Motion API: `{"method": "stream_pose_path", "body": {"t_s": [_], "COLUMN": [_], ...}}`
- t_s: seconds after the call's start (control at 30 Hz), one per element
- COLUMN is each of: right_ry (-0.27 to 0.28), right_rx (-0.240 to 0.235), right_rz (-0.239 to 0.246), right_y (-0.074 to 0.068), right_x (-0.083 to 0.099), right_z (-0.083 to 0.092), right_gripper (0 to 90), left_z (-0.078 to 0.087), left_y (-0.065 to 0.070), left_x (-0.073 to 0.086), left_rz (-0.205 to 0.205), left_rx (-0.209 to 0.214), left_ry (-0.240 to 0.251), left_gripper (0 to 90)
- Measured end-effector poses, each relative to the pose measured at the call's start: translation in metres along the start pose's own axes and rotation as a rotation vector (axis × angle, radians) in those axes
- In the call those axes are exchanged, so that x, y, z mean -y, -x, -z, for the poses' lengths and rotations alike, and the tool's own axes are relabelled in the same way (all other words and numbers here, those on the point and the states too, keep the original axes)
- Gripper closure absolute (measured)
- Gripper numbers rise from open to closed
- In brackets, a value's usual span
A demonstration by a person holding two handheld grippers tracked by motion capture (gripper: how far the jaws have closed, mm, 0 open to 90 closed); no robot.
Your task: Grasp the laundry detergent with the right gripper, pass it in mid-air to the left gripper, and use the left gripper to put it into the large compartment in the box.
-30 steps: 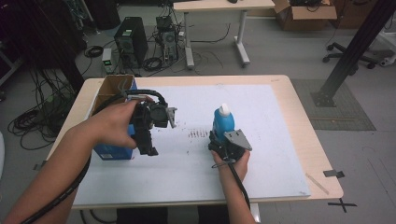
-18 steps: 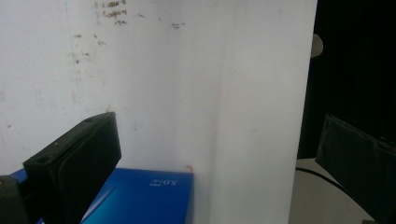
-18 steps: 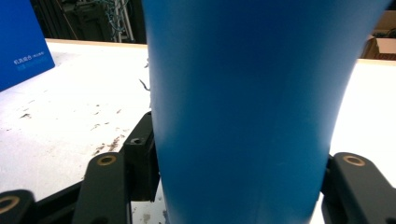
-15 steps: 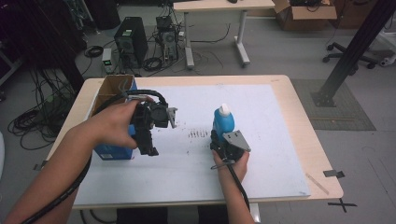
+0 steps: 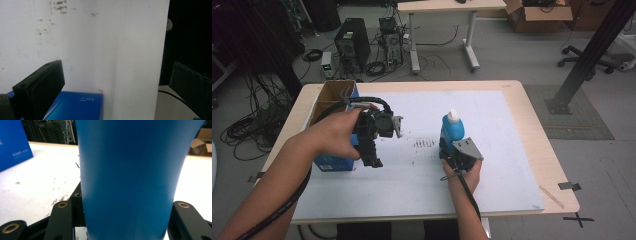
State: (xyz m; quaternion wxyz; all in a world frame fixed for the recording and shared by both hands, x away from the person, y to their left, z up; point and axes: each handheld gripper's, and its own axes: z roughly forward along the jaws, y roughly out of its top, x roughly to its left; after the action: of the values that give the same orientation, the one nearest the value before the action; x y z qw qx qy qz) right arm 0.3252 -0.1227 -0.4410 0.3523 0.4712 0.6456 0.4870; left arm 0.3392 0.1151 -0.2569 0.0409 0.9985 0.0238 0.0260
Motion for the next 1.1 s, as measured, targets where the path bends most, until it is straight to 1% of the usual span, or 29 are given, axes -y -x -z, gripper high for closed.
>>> {"method": "stream_pose_path", "body": {"t_s": [0.07,0.2,0.33,0.37,0.4,0.47,0.57,0.6,0.67,0.7,0.73,0.77,0.8,0.83,0.87,0.9,0.97,1.07,1.1], "right_ry": [0.018,0.046,0.052,0.052,0.053,0.053,0.059,0.06,0.068,0.071,0.071,0.073,0.075,0.074,0.066,0.059,0.051,0.03,0.026], "right_rx": [-0.012,-0.05,-0.123,-0.152,-0.168,-0.225,-0.304,-0.33,-0.394,-0.416,-0.438,-0.458,-0.489,-0.509,-0.538,-0.569,-0.613,-0.698,-0.715], "right_rz": [0.017,0.019,0.024,0.027,0.027,0.038,0.076,0.078,0.066,0.072,0.093,0.1,0.105,0.116,0.136,0.159,0.187,0.236,0.249], "right_y": [0.002,0.009,0.019,0.022,0.024,0.03,0.037,0.04,0.045,0.046,0.048,0.049,0.051,0.051,0.051,0.051,0.05,0.048,0.047], "right_x": [-0.008,-0.025,-0.039,-0.043,-0.044,-0.048,-0.053,-0.055,-0.057,-0.059,-0.061,-0.062,-0.062,-0.063,-0.064,-0.065,-0.066,-0.068,-0.068], "right_z": [0.004,0.011,0.018,0.02,0.021,0.024,0.028,0.029,0.032,0.034,0.035,0.036,0.037,0.038,0.039,0.04,0.042,0.044,0.045], "right_gripper": [45.8,45.8,45.8,45.8,45.8,45.8,45.6,45.6,45.7,45.7,45.6,45.6,45.7,45.7,45.6,45.7,45.6,45.6,45.6], "left_z": [0.002,0.006,0.01,0.011,0.011,0.013,0.017,0.018,0.02,0.021,0.022,0.022,0.022,0.023,0.024,0.025,0.026,0.027,0.028], "left_y": [0.0,-0.001,-0.001,-0.002,-0.002,-0.002,-0.002,-0.002,-0.002,-0.002,-0.002,-0.002,-0.002,-0.002,-0.002,-0.002,-0.002,-0.002,-0.002], "left_x": [0.0,-0.001,-0.002,-0.002,-0.003,-0.004,-0.007,-0.008,-0.01,-0.011,-0.012,-0.013,-0.014,-0.015,-0.016,-0.017,-0.018,-0.02,-0.021], "left_rz": [0.0,-0.001,-0.001,-0.002,-0.002,-0.006,-0.01,-0.013,-0.016,-0.018,-0.02,-0.023,-0.022,-0.029,-0.032,-0.032,-0.033,-0.036,-0.037], "left_rx": [-0.004,-0.009,-0.011,-0.013,-0.014,-0.016,-0.02,-0.022,-0.022,-0.02,-0.019,-0.019,-0.019,-0.021,-0.02,-0.02,-0.02,-0.022,-0.022], "left_ry": [0.002,0.006,0.006,0.005,0.004,0.001,0.0,0.002,0.002,0.005,0.006,0.005,0.004,0.003,0.004,0.004,0.005,0.005,0.006], "left_gripper": [0.2,0.2,0.2,0.2,0.2,0.2,0.2,0.2,0.2,0.2,0.2,0.2,0.2,0.2,0.2,0.2,0.2,0.2,0.2]}}
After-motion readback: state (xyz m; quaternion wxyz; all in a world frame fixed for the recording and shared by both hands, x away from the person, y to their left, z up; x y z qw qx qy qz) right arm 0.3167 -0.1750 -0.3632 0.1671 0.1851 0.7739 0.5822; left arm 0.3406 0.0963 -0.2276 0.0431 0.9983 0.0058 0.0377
